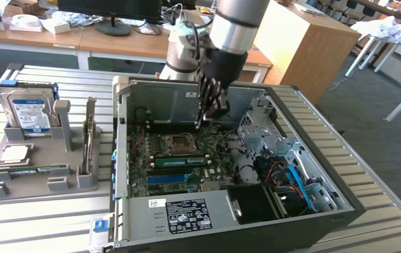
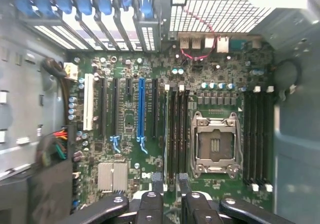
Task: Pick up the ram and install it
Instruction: 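Insert the ram into the slot, then press down the ram until it locks into place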
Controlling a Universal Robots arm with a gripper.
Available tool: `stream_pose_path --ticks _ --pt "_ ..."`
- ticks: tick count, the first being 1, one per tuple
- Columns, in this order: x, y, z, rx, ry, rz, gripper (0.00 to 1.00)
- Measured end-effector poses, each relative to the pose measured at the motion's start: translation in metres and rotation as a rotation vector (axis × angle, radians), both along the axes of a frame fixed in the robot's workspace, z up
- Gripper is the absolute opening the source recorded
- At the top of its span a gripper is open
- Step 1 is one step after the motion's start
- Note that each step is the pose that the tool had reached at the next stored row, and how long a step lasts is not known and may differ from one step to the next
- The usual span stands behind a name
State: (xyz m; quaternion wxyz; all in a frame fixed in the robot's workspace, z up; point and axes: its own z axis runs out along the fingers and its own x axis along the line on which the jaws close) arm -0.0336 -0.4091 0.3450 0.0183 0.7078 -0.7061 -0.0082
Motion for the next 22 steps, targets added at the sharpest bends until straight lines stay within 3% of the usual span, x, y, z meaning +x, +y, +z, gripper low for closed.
stream_pose_path --ticks 7,22 --pt "0.000 0.0000 0.0234 -0.0001 0.0001 0.000 0.25" --pt "0.000 0.0000 0.0276 0.0000 0.0000 0.000 0.25"
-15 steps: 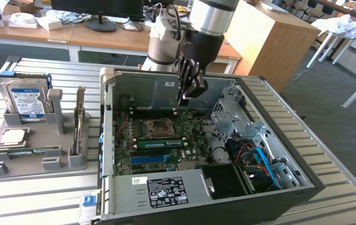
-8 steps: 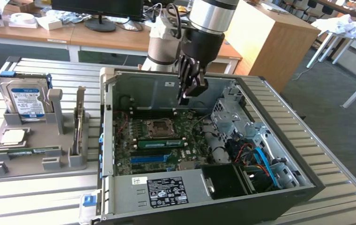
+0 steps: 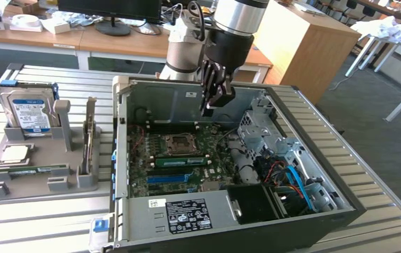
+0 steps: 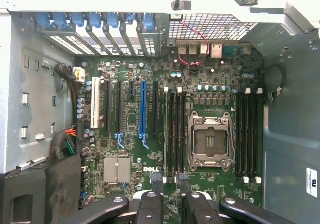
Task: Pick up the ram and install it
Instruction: 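Press down the ram until it locks into place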
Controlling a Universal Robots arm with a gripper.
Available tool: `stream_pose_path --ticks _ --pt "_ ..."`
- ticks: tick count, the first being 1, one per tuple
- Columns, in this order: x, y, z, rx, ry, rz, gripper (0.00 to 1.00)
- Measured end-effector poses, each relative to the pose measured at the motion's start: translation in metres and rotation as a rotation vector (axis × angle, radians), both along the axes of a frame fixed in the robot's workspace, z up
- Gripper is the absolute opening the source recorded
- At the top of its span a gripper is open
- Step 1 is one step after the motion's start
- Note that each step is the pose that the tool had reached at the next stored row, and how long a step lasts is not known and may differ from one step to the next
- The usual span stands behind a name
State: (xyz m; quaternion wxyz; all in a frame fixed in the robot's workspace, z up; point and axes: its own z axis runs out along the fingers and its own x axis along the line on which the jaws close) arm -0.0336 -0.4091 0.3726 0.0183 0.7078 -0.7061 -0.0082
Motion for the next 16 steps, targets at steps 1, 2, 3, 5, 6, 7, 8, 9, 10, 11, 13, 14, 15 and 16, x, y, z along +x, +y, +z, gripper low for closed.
stream_pose_path --ticks 1,2,3,5,6,7,8,9,10,11,13,14,15,16 --pt "0.0000 0.0000 0.0000 0.0000 0.0000 0.000 0.25" --pt "0.0000 0.0000 0.0000 0.0000 0.0000 0.000 0.25" --pt "0.0000 0.0000 0.0000 0.0000 0.0000 0.000 0.25" --pt "0.0000 0.0000 0.0000 0.0000 0.0000 0.000 0.25" --pt "0.0000 0.0000 0.0000 0.0000 0.0000 0.000 0.25" --pt "0.0000 0.0000 0.0000 0.0000 0.0000 0.000 0.25" --pt "0.0000 0.0000 0.0000 0.0000 0.0000 0.000 0.25" --pt "0.0000 0.0000 0.0000 0.0000 0.0000 0.000 0.24" --pt "0.0000 0.0000 0.0000 0.0000 0.0000 0.000 0.24" --pt "0.0000 0.0000 0.0000 0.0000 0.0000 0.000 0.17" --pt "0.0000 0.0000 0.0000 0.0000 0.0000 0.000 0.11" --pt "0.0000 0.0000 0.0000 0.0000 0.0000 0.000 0.10" --pt "0.0000 0.0000 0.0000 0.0000 0.0000 0.000 0.10" --pt "0.0000 0.0000 0.0000 0.0000 0.0000 0.000 0.10"
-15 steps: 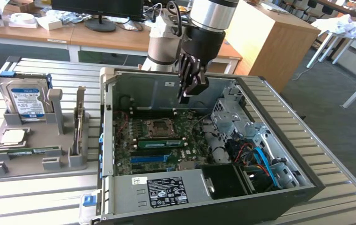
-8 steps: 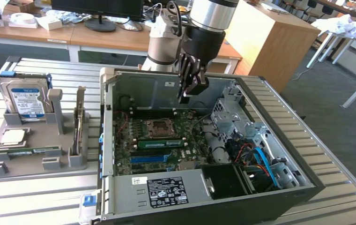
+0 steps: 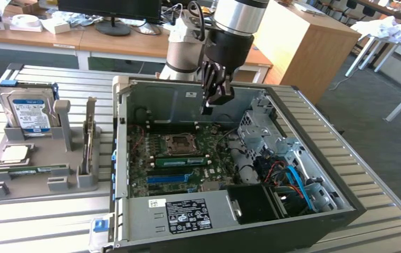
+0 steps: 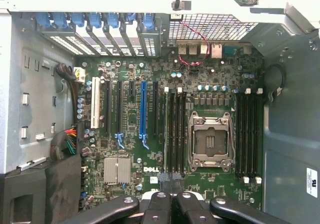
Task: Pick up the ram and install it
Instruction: 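Press down the ram until it locks into place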
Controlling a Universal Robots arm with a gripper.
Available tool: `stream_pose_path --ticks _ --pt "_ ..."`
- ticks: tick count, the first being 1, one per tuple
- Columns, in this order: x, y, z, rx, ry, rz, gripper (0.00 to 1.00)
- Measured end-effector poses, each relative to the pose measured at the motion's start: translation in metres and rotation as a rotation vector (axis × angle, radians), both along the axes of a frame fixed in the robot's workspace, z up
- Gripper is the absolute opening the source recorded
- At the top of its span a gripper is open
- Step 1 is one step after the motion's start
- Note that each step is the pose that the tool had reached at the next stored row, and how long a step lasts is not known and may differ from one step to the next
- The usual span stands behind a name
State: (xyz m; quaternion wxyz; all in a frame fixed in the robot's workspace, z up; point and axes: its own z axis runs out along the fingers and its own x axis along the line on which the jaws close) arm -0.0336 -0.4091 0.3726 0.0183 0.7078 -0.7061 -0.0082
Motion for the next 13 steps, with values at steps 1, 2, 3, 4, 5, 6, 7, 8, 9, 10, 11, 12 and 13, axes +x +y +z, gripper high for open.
stream_pose_path --ticks 1,2,3,4,5,6,7,8,9,10,11,12,13 --pt "0.0000 0.0000 0.0000 0.0000 0.0000 0.000 0.10" --pt "0.0000 0.0000 0.0000 0.0000 0.0000 0.000 0.10" --pt "0.0000 0.0000 0.0000 0.0000 0.0000 0.000 0.10" --pt "0.0000 0.0000 0.0000 0.0000 0.0000 0.000 0.10" --pt "0.0000 0.0000 0.0000 0.0000 0.0000 0.000 0.10" --pt "0.0000 0.0000 0.0000 0.0000 0.0000 0.000 0.10" --pt "0.0000 0.0000 0.0000 0.0000 0.0000 0.000 0.10" --pt "0.0000 0.0000 0.0000 0.0000 0.0000 0.000 0.10" --pt "0.0000 0.0000 0.0000 0.0000 0.0000 0.000 0.10" --pt "0.0000 0.0000 0.0000 0.0000 0.0000 0.000 0.10" --pt "0.0000 0.0000 0.0000 -0.0001 0.0000 0.000 0.10" --pt "0.0001 0.0000 0.0000 0.0007 0.0000 0.000 0.10" --pt "0.0005 0.0000 0.0000 0.0013 -0.0001 0.000 0.10"
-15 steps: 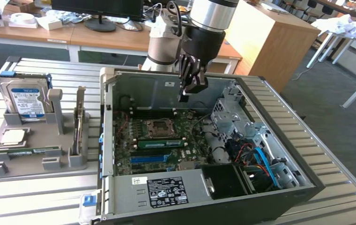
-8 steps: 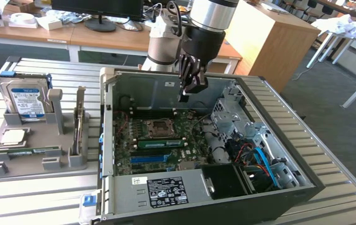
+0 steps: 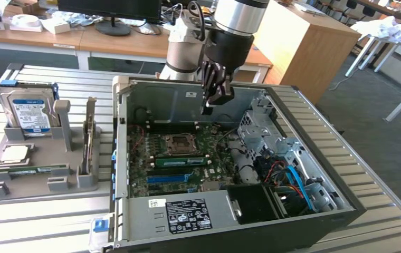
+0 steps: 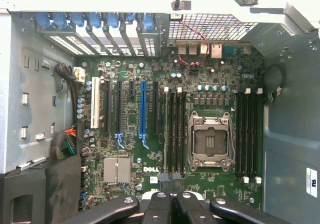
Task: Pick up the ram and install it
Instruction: 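Press down the ram until it locks into place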
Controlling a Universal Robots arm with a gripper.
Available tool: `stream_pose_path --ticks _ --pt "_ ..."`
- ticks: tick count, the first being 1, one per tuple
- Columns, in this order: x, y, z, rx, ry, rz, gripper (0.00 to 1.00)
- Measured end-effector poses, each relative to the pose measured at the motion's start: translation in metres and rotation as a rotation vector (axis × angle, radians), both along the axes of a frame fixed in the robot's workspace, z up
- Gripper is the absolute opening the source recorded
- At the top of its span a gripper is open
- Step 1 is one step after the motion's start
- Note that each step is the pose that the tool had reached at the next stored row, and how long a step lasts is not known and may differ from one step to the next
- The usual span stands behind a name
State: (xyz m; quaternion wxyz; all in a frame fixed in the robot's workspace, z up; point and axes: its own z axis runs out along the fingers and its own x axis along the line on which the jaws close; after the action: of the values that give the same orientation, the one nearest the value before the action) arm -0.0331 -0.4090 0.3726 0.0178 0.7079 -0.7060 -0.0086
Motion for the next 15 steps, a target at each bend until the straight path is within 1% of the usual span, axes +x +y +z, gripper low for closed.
stream_pose_path --ticks 7,15 --pt "0.010 -0.0001 -0.0005 0.0004 0.0001 0.000 0.10" --pt "0.029 -0.0008 -0.0008 0.0028 0.0000 0.000 0.10"
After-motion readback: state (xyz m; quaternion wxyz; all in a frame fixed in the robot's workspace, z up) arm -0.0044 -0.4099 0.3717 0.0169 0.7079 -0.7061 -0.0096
